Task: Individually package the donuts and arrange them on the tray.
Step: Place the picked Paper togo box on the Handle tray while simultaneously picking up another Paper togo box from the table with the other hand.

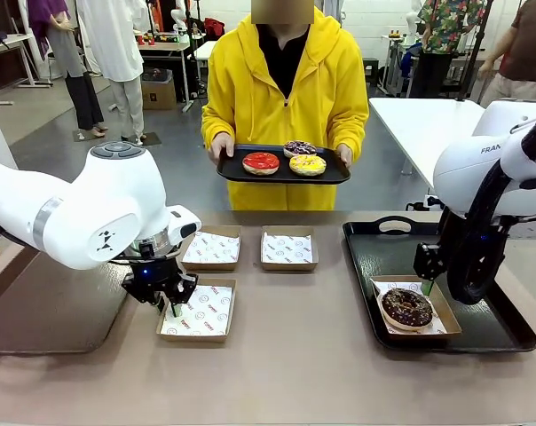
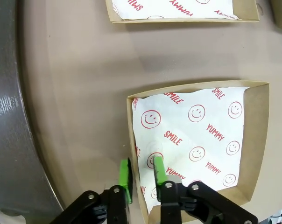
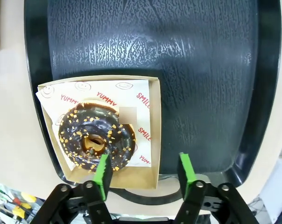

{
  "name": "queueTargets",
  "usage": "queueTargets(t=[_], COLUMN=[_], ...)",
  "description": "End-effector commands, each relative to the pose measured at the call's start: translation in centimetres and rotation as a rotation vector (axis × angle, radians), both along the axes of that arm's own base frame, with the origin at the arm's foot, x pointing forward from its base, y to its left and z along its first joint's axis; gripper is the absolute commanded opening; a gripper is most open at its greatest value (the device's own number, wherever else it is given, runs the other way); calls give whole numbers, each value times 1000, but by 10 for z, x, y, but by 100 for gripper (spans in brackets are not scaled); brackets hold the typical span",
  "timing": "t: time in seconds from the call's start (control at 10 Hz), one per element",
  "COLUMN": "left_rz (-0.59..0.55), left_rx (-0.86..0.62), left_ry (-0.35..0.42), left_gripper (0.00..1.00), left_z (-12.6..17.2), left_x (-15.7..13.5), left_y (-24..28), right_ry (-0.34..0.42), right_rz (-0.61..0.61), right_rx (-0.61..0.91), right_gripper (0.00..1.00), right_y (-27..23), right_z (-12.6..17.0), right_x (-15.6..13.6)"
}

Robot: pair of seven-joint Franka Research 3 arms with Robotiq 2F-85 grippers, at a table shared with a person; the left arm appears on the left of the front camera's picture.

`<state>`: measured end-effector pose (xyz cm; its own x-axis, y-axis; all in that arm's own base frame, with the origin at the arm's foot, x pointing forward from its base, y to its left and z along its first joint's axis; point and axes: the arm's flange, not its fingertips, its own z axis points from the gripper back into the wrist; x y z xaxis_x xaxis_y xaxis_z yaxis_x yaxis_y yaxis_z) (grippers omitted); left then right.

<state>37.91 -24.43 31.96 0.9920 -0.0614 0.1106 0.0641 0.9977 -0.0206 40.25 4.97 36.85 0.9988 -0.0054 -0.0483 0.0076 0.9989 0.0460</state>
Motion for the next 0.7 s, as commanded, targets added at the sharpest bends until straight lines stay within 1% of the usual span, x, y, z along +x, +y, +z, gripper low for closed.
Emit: queueTargets(t=[0.0,0.2,0.4,0.5,0.6], left_rz=[-4,-1,-2,-18,-63], left_rx=[-22,-21,-23,-19,-49], left_ry=[-13,-12,-8,8,61], left_gripper=[0,0,0,0,0], left_z=[0,0,5,15,33], left_x=[-3,-2,-1,-1,0], left_y=[2,2,3,2,0], right_ry=[-4,-5,-32,-50,-86], right_rz=[8,8,-6,16,66], right_rx=[20,22,8,44,161], right_gripper=[100,100,100,100,100], right_y=[1,1,-4,-11,-26], right_z=[-3,-2,6,21,47], right_x=[4,5,2,-3,-11])
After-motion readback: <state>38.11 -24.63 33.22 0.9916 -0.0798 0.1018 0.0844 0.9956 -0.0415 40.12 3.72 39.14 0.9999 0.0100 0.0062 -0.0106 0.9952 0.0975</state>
